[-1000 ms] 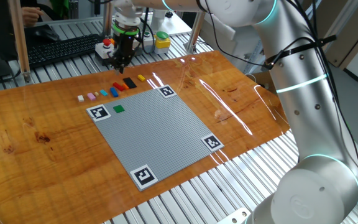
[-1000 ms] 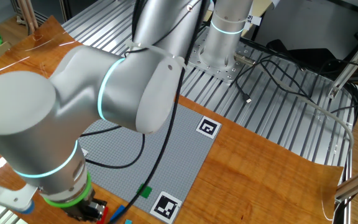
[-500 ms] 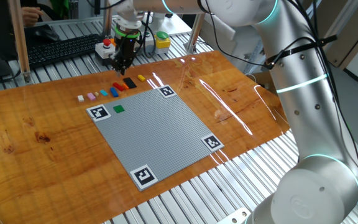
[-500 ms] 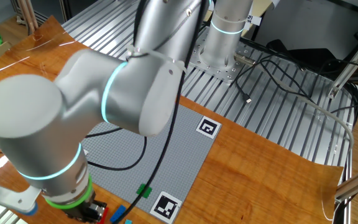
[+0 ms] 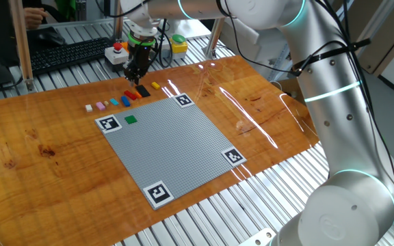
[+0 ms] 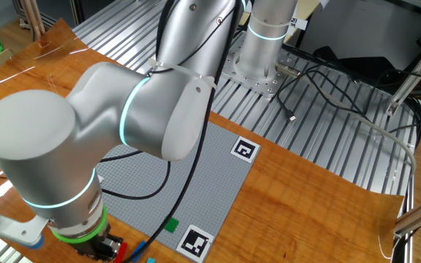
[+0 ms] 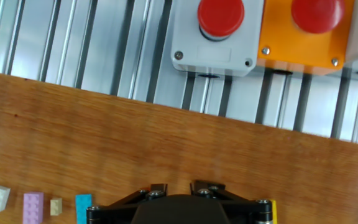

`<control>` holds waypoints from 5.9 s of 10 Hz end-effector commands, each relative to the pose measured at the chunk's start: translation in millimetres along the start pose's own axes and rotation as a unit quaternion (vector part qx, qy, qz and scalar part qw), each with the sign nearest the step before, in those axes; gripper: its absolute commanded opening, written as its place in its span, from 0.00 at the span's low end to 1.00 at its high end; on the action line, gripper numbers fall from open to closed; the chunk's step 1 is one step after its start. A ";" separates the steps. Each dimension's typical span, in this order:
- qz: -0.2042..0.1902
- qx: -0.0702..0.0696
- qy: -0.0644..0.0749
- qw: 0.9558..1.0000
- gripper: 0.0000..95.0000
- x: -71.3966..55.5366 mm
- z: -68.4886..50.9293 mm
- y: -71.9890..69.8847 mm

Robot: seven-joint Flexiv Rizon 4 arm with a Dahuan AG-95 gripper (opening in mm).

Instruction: Stack small Lego blocks one on top of the other

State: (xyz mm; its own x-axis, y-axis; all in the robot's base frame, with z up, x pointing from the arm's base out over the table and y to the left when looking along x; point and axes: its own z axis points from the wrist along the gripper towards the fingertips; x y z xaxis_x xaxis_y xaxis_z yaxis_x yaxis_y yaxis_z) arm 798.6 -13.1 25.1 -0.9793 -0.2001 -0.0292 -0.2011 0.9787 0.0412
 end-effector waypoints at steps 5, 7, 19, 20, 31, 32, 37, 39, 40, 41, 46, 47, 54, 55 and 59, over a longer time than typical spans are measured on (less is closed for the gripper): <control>0.013 -0.006 0.005 1.000 0.20 -1.3 0.7 -0.1; 0.035 -0.006 0.007 0.999 0.20 -1.3 0.7 -0.1; 0.057 -0.001 0.003 0.998 0.20 0.5 3.1 -7.9; 0.060 -0.002 0.002 0.998 0.20 0.6 3.8 -8.2; 0.074 0.005 0.005 0.997 0.20 -0.5 -13.6 -4.8; 0.078 0.000 0.004 0.997 0.20 0.0 -14.0 -7.1; 0.084 0.000 -0.002 0.996 0.20 0.0 -14.8 -6.4; 0.087 -0.002 -0.002 0.996 0.20 5.5 -17.3 -4.9; 0.087 -0.001 -0.002 0.996 0.20 6.9 -18.1 -4.5; 0.088 -0.001 -0.003 0.996 0.20 10.7 -19.7 -3.6; 0.088 -0.006 -0.007 0.996 0.20 28.7 -17.1 0.2; 0.085 -0.006 -0.007 0.996 0.20 28.7 -15.8 0.2; 0.074 -0.008 -0.014 0.997 0.20 30.0 3.2 0.4; 0.073 -0.007 -0.014 0.997 0.20 31.0 3.9 0.5; 0.074 -0.008 -0.015 0.997 0.20 35.6 7.1 1.0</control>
State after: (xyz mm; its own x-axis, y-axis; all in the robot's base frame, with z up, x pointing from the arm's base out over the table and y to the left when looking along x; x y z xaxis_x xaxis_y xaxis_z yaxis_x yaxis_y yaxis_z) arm 765.3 -19.0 15.8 -0.9974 -0.0514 -0.0511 -0.0546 0.9965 0.0632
